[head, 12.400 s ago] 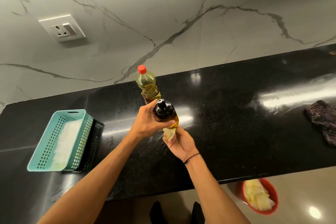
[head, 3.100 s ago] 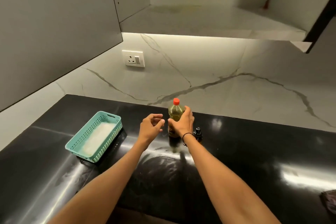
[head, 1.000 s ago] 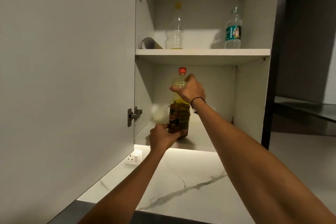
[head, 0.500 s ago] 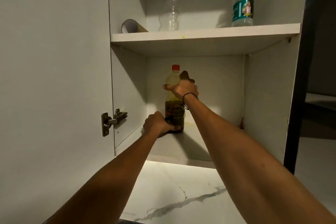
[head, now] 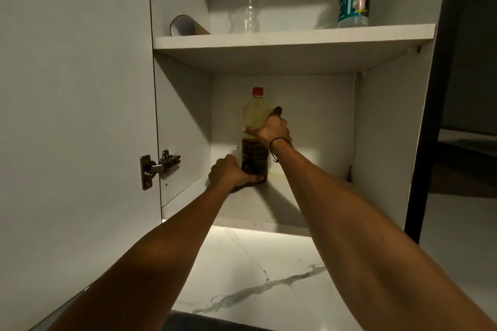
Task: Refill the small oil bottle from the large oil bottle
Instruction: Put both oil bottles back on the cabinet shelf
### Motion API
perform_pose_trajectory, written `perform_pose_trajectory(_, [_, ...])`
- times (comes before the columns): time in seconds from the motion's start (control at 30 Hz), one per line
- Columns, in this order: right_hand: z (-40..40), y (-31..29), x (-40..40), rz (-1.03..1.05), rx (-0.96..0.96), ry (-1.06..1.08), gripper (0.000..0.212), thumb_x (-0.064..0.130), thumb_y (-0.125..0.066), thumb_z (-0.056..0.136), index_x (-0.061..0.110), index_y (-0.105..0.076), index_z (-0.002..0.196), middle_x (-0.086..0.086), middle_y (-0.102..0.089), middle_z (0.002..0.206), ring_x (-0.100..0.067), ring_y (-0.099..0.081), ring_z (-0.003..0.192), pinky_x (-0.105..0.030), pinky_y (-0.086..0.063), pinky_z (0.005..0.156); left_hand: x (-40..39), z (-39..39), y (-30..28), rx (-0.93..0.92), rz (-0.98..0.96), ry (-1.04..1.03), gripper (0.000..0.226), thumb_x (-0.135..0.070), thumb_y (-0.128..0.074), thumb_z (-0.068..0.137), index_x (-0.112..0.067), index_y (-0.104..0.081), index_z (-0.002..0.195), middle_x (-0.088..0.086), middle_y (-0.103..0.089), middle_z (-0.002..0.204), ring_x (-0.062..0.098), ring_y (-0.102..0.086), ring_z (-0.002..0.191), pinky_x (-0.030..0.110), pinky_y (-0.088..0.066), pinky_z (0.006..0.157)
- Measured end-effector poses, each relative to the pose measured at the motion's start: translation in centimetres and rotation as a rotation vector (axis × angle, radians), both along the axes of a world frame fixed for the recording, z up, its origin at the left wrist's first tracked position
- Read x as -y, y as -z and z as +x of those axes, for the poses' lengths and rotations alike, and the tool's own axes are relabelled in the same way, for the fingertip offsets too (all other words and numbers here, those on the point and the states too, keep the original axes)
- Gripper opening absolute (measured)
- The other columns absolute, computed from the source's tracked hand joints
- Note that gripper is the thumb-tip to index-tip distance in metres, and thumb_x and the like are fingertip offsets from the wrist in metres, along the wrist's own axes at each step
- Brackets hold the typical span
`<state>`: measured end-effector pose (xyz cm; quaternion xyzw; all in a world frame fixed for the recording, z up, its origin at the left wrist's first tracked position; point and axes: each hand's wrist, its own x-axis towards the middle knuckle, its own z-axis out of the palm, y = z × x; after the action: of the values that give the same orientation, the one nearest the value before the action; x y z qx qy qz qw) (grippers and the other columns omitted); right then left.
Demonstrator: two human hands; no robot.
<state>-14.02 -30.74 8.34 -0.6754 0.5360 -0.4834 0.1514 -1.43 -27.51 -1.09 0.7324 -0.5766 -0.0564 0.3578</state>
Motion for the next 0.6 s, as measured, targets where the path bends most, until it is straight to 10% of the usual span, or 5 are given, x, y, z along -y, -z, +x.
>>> perform_pose_trajectory(0.23, [-0.5, 0.8, -6.3, -0.008, 0.09, 0.022, 0.076, 0.046, -0.079, 0.082, 0.013, -0.036, 0.136, -0.012, -0.06, 0.125, -0.037, -0.061, 0.111, -0.044, -0.055, 0.087, -5.9, 0.2, 0.9, -0.413, -0.195, 0.078, 0.032, -0.048, -0.092, 0.071, -0.02, -0.08, 0.081, 0.0, -0.078, 0.09, 0.024, -0.075, 0.092, 0.042, -0.063, 0.09])
perform_pose_trajectory(0.6, [0.7, 7.7, -21.2, -0.028, 0.166, -0.08, 0.047, 0.038, -0.072, 0.085, 0.019, -0.051, 0.121, -0.004, -0.064, 0.113, -0.031, -0.064, 0.1, -0.043, -0.055, 0.087, -20.9, -1.0, 4.1, -0.814, -0.294, 0.17, 0.011, -0.022, -0.081, 0.092, -0.012, -0.078, 0.096, 0.011, -0.079, 0.083, 0.015, -0.068, 0.057, 0.023, -0.056, 0.055])
